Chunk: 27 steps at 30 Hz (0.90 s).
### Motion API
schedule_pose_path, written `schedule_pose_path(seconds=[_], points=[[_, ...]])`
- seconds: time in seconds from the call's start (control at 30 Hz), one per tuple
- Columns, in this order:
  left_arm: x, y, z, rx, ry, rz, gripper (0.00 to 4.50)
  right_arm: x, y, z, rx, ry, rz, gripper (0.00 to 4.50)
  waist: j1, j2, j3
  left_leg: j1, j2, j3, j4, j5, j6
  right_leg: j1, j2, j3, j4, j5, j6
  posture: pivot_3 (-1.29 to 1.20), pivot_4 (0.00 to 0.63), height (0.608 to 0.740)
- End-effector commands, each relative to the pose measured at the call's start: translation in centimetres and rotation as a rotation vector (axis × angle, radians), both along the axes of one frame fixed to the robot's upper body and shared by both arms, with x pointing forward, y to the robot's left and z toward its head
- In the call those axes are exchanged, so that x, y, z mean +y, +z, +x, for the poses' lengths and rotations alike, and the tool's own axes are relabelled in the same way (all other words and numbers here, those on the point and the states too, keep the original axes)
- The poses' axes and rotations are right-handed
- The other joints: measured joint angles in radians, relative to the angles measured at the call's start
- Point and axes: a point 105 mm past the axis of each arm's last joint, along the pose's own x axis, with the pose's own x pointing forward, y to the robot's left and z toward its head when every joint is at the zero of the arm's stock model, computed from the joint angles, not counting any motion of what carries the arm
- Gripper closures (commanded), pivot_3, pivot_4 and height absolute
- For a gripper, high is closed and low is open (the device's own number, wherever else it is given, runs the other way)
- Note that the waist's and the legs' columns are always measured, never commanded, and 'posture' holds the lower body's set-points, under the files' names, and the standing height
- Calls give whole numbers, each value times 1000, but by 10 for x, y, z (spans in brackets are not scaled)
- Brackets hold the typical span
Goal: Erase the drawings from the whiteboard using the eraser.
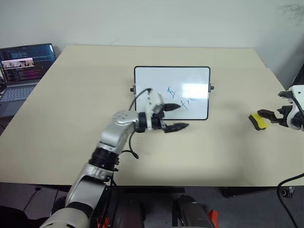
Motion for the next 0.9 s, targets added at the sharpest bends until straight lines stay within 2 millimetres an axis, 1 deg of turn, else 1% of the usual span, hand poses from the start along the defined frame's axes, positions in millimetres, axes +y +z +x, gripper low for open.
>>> schedule_pose_path(seconds=[0.03, 0.1, 0.2, 0.4, 0.57, 0.6, 0.9], points=[[-11, 19, -1, -54, -16, -73, 0, -5, 9, 5, -34, 1, -15, 23, 0, 0, 0, 0, 0, 0, 0, 0, 0, 0, 0, 0, 0, 0, 0, 0, 150, 740], [-15, 17, -4, -57, -29, -66, 0, -6, 5, 7, -25, -4, -7, 23, -1, 0, 0, 0, -1, 0, 0, 0, 0, 0, -1, 0, 0, 0, 1, 0, 150, 740], [-16, 16, -4, -57, -29, -62, 0, -7, 1, 9, -19, -4, -3, 23, -1, 0, 0, 0, -1, 0, 0, 0, 0, 0, -1, 0, 0, 0, 1, 0, 150, 740], [-11, 12, -5, -50, -17, -41, 0, -2, -7, 15, -3, 13, 10, 23, -1, 0, 0, 0, -2, -1, 0, 0, 0, 0, -1, 0, 0, 0, 1, 0, 150, 740], [-8, 14, -3, -51, 0, -43, 0, -2, -12, 18, 8, 9, 14, 23, 0, 0, 0, 0, -2, -1, 0, 0, 0, 0, -1, 0, 0, -1, 1, 0, 150, 740], [-8, 14, -3, -51, 2, -42, 0, -1, -13, 18, 11, 10, 15, 191, 0, 0, 0, 0, -2, -1, 0, 0, 0, 0, -1, 0, 0, -1, 1, 0, 150, 740], [-5, 14, -4, -45, 11, -40, 0, 0, -20, 18, 28, 16, 19, 191, 0, 0, 0, 0, -2, -1, 0, 0, 0, 0, -2, 0, 0, -1, 1, 0, 150, 740]])
